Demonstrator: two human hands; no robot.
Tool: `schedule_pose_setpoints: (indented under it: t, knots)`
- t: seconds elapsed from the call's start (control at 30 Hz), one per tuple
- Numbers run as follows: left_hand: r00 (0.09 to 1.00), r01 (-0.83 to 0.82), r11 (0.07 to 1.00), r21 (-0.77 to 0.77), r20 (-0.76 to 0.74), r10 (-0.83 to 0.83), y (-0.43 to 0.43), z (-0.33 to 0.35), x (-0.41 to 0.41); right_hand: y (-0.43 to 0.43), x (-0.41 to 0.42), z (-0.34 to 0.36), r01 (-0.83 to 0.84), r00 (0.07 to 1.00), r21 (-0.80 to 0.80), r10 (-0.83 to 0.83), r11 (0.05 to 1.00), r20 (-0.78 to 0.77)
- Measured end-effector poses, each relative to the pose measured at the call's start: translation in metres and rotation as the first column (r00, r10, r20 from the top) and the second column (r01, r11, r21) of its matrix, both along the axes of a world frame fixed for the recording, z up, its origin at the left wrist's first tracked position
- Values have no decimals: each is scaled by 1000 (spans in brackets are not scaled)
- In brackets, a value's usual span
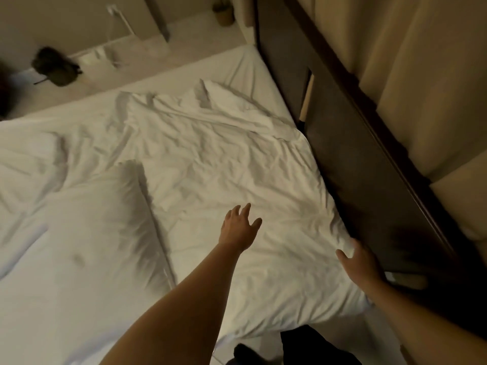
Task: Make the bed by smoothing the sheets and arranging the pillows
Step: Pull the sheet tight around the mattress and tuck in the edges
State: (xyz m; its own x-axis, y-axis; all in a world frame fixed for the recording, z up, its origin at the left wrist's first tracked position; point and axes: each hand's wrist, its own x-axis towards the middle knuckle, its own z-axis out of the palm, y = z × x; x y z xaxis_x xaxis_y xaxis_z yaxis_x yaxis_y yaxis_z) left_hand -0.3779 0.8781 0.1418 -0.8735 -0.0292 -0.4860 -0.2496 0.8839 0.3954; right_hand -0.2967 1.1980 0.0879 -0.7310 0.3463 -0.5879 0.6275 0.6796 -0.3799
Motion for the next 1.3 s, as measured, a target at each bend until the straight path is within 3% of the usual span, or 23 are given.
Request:
schedule_pose_setpoints:
  t: [0.23,0.6,0.93,1.3]
  knots:
    - [989,-134,989,-55,-76,129,-93,32,98,-58,32,17,-234,972,79,234,969,18]
    - [891,-447,892,-67,-117,438,-270,76,306,-257,105,81,-515,854,59,518,855,-47]
    - [724,-688,725,-39,-117,680,-388,92,439,-437,136,106,-750,652,36,747,661,-133]
    - [566,-824,565,-52,-24,824,-526,59,512,-634,147,65,-871,486,25,866,491,-117]
